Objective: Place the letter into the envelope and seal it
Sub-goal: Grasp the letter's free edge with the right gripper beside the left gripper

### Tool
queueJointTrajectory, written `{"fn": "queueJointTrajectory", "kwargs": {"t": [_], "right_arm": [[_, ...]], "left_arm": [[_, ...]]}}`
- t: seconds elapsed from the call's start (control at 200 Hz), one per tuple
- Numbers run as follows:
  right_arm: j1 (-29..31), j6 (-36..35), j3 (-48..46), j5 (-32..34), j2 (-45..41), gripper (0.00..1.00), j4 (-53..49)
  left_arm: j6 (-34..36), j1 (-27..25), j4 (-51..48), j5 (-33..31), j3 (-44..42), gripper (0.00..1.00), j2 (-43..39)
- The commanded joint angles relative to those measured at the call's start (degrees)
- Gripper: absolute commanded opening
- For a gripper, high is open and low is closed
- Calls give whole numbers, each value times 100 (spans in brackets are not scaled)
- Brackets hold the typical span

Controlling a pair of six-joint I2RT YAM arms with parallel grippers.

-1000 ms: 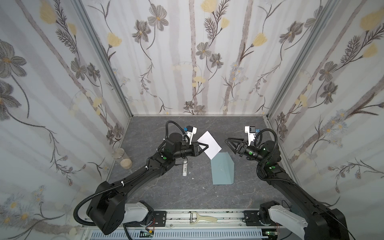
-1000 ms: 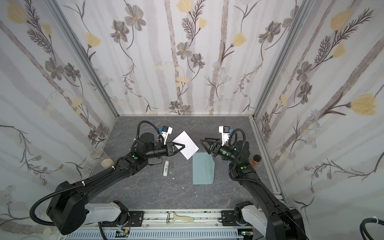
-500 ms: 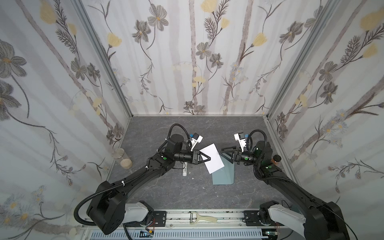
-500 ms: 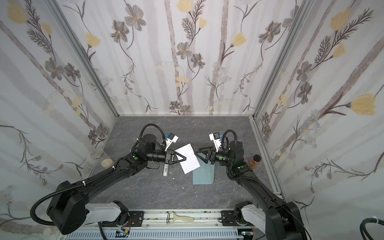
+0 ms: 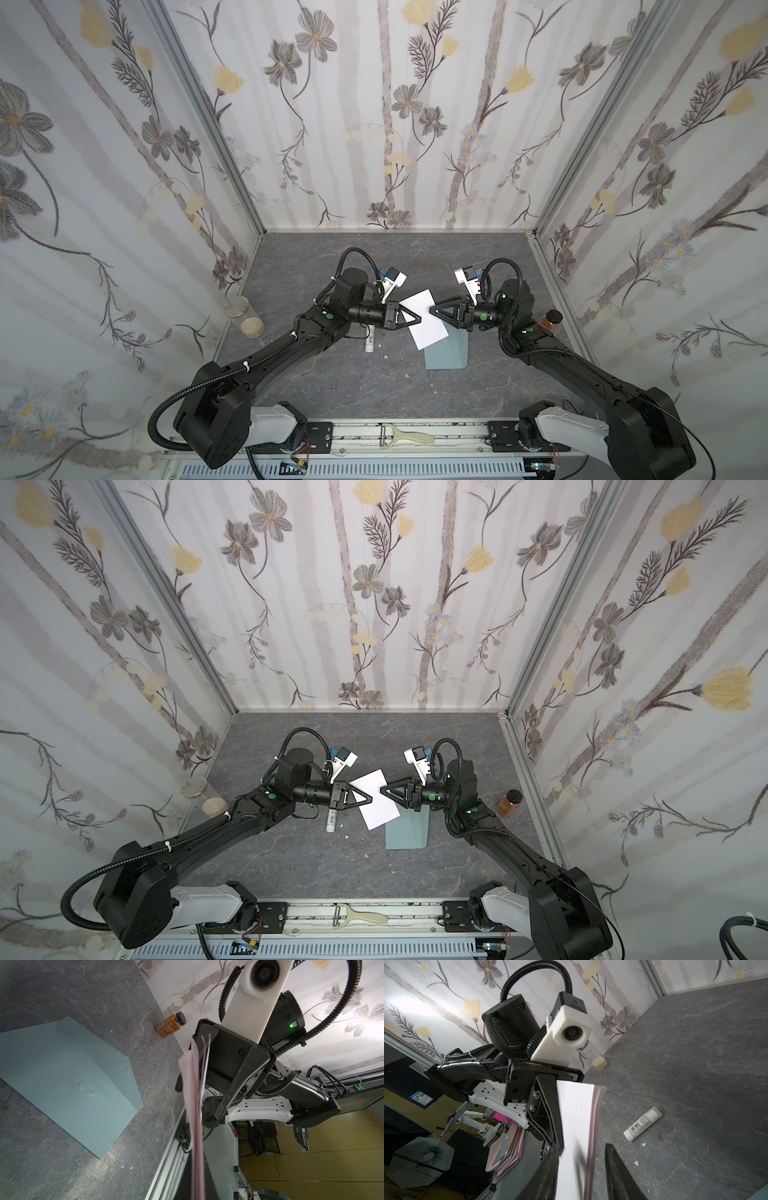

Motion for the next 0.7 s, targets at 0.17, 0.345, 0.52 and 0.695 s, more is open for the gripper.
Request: {"fn": "queueJointTrajectory", "kwargs": {"t": [0.17, 0.345, 0.52, 0.695], "right_arm": [[97, 132, 50, -237, 85, 36, 339], [149, 137, 58, -332, 119, 21, 357], [176, 156, 77, -487, 129, 0, 365], [179, 67, 68, -173, 22, 0, 193]], "left_arm": [[85, 12, 85, -9, 86, 0, 22], [103, 16, 72, -39, 112, 0, 25], [115, 24, 63, -144, 113, 0, 8], [72, 64, 42, -511, 104, 37, -49]]}}
